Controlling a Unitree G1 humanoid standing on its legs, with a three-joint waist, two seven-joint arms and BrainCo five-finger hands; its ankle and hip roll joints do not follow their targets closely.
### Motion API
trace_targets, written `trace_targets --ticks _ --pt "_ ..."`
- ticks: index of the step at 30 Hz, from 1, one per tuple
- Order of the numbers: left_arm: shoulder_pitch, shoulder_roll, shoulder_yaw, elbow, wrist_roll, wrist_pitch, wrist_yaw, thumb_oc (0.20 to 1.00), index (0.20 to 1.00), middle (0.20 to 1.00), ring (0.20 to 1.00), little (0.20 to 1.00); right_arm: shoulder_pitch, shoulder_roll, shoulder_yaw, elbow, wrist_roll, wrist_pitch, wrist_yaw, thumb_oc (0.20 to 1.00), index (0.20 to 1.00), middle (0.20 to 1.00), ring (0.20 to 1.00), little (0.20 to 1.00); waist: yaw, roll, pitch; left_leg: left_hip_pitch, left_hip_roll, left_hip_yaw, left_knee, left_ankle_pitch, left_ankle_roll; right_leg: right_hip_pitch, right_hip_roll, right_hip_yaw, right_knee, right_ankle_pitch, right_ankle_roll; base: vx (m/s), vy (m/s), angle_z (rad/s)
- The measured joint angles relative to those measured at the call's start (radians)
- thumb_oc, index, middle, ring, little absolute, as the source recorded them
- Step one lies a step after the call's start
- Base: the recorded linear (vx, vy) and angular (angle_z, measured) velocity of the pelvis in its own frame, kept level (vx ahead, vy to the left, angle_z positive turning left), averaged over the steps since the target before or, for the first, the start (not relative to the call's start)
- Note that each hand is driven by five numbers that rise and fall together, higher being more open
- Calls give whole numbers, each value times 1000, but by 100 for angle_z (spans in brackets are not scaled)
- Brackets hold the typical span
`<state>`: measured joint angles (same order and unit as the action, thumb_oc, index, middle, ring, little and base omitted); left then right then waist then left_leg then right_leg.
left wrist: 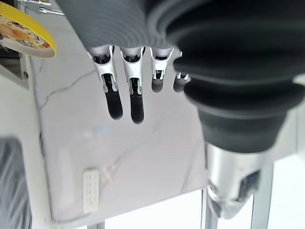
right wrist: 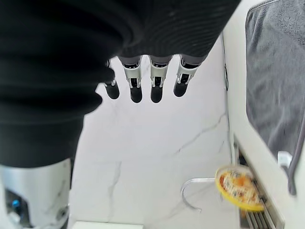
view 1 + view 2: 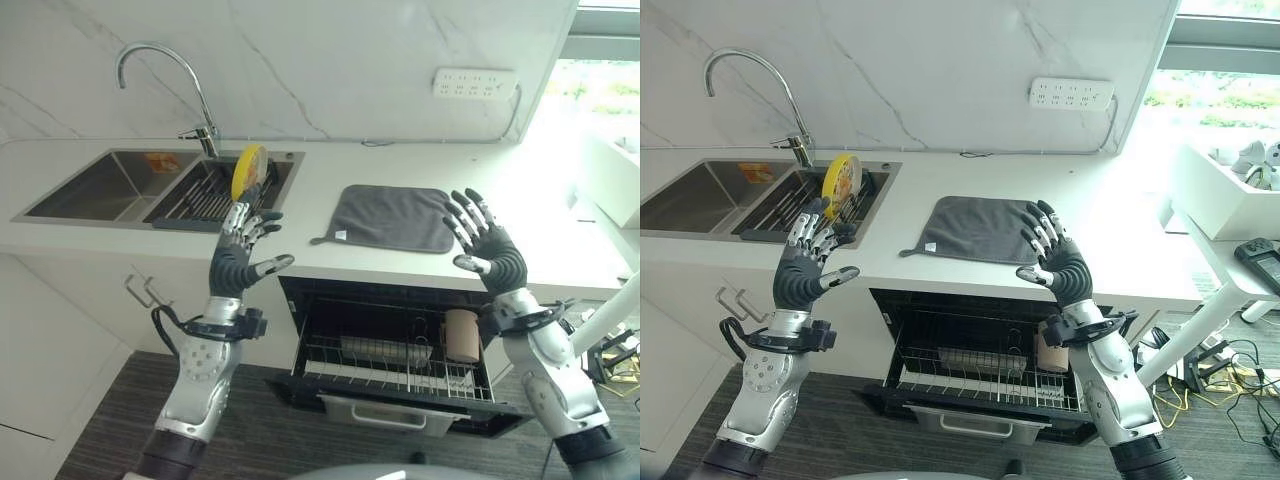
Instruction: Place the dishes in the dishwasher.
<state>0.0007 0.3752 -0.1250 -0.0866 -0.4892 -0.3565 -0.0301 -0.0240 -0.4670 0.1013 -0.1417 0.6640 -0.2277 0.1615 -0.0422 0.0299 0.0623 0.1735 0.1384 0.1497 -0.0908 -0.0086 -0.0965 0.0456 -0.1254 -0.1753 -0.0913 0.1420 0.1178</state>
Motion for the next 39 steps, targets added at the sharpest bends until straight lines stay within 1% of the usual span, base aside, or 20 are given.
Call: trace_targets --ticks 1,4,10,15,23,24,25,26,27,28,29,30,32,33,34,35,36,37,38,39 --pt "-6 -10 13 15 -31 32 -26 1000 1000 1000 1000 1000 0 2 -24 17 21 0 8 1000 1000 1000 1000 1000 -5 -3 -1 0 -2 0 0 0 0 -1 -2 2 0 0 1 21 15 -5" --pt "-6 -9 14 17 -41 52 -40 1000 1000 1000 1000 1000 0 9 -44 22 26 0 8 1000 1000 1000 1000 1000 -12 -6 -2 -1 -3 2 0 -1 1 -4 -2 5 0 1 2 3 5 -1" --pt "-11 -9 18 17 -41 61 -42 1000 1000 1000 1000 1000 0 10 -44 21 24 13 -7 1000 1000 1000 1000 1000 -22 -7 -2 0 -4 5 0 0 0 -4 -3 5 0 0 4 0 0 0" --pt "-10 -9 22 17 -40 84 -41 1000 1000 1000 1000 1000 0 10 -42 25 9 49 -43 1000 1000 1000 1000 1000 -20 -8 -1 0 -4 17 0 -1 1 -8 -3 10 0 0 5 6 -32 -4" --pt "5 -10 75 23 -40 90 -52 1000 1000 1000 1000 1000 1 9 -57 25 7 83 -48 1000 1000 1000 1000 1000 -14 -4 1 -6 -3 20 20 3 3 -6 3 25 1 -7 5 39 -39 1" --pt "-3 -10 74 32 -40 91 -55 1000 1000 1000 1000 1000 2 9 -63 27 8 85 -50 1000 1000 1000 1000 1000 -20 -16 4 -51 -8 17 90 -11 19 -6 -2 50 0 -19 -5 4 121 39" --pt "-3 -14 75 35 -40 90 -62 1000 1000 1000 1000 1000 1 10 -75 31 7 78 -52 1000 1000 1000 1000 1000 -17 -17 11 -93 -9 13 160 -18 5 -12 2 49 12 -27 -9 55 252 76" --pt "-45 -20 71 53 -40 93 -71 1000 1000 1000 1000 1000 6 22 -102 36 7 65 -64 1000 1000 1000 1000 1000 -38 -47 42 -209 -6 -21 338 -24 -16 -40 -20 76 62 -65 -24 118 323 111" --pt "-75 -18 53 63 -40 95 -76 1000 1000 1000 1000 1000 25 25 -139 40 7 65 -68 1000 1000 1000 1000 1000 -35 -77 69 -300 -11 -30 457 -15 -18 -30 -49 45 47 -61 -25 165 398 85" --pt "-69 -11 54 68 -40 94 -83 1000 1000 1000 1000 1000 20 33 -152 54 8 66 -75 1000 1000 1000 1000 1000 -19 -82 72 -294 0 -20 408 -43 12 -29 -54 45 39 -54 -25 133 308 44" --pt "-68 -4 53 79 -40 95 -87 1000 1000 1000 1000 1000 17 35 -157 57 8 66 -83 1000 1000 1000 1000 1000 -23 -82 75 -277 33 0 346 -48 15 -20 -54 33 32 -49 -22 126 347 2" --pt "-76 1 53 101 -40 95 -94 1000 1000 1000 1000 1000 16 38 -165 57 7 65 -85 1000 1000 1000 1000 1000 -36 -73 76 -241 75 15 271 -40 2 -1 -53 14 12 -46 -18 156 584 5" --pt "-77 2 52 108 -41 94 -101 1000 1000 1000 1000 1000 17 35 -167 51 7 64 -93 1000 1000 1000 1000 1000 -50 -71 78 -205 112 28 226 -36 -9 2 -85 9 12 -49 -11 170 705 -7" --pt "-90 1 47 128 -41 78 -115 1000 1000 1000 1000 1000 22 19 -172 54 7 56 -105 1000 1000 1000 1000 1000 -51 -60 72 -204 123 -30 207 -33 -20 -7 -92 3 2 -51 16 94 563 -25" --pt "-96 1 47 152 -41 65 -121 1000 1000 1000 1000 1000 -5 1 -174 77 8 62 -122 1000 1000 1000 1000 1000 -51 -56 78 -184 137 -59 165 -32 -20 -29 -116 12 4 -44 25 133 708 -44" --pt "-92 1 47 156 -41 69 -123 1000 1000 1000 1000 1000 -25 -7 -192 79 8 64 -133 1000 1000 1000 1000 1000 -47 -52 87 -149 137 -61 121 -32 -21 -44 -134 59 3 -31 39 93 606 -57" --pt "-87 2 50 144 -41 74 -128 1000 1000 1000 1000 1000 -42 -12 -218 75 10 64 -144 1000 1000 1000 1000 1000 -47 -40 90 -106 118 -53 82 -33 -22 -54 -164 93 4 14 84 74 574 -54" --pt "-81 5 54 132 -41 73 -131 1000 1000 1000 1000 1000 -46 -1 -242 69 14 57 -152 1000 1000 1000 1000 1000 -40 -38 104 -77 88 -25 68 8 -93 -52 -195 105 4 38 100 -2 487 -53" --pt "-64 29 54 130 -41 74 -130 1000 1000 1000 1000 1000 -29 39 -248 68 18 53 -159 1000 1000 1000 1000 1000 -26 -82 113 -63 18 8 99 -9 -86 -52 -265 99 4 32 31 -22 491 -49" --pt "-64 52 52 130 -40 78 -129 1000 1000 1000 1000 1000 12 82 -250 57 26 34 -156 1000 1000 1000 1000 1000 -17 -114 120 -88 -25 13 173 -62 -50 -57 -304 81 11 87 -127 -47 446 -73"
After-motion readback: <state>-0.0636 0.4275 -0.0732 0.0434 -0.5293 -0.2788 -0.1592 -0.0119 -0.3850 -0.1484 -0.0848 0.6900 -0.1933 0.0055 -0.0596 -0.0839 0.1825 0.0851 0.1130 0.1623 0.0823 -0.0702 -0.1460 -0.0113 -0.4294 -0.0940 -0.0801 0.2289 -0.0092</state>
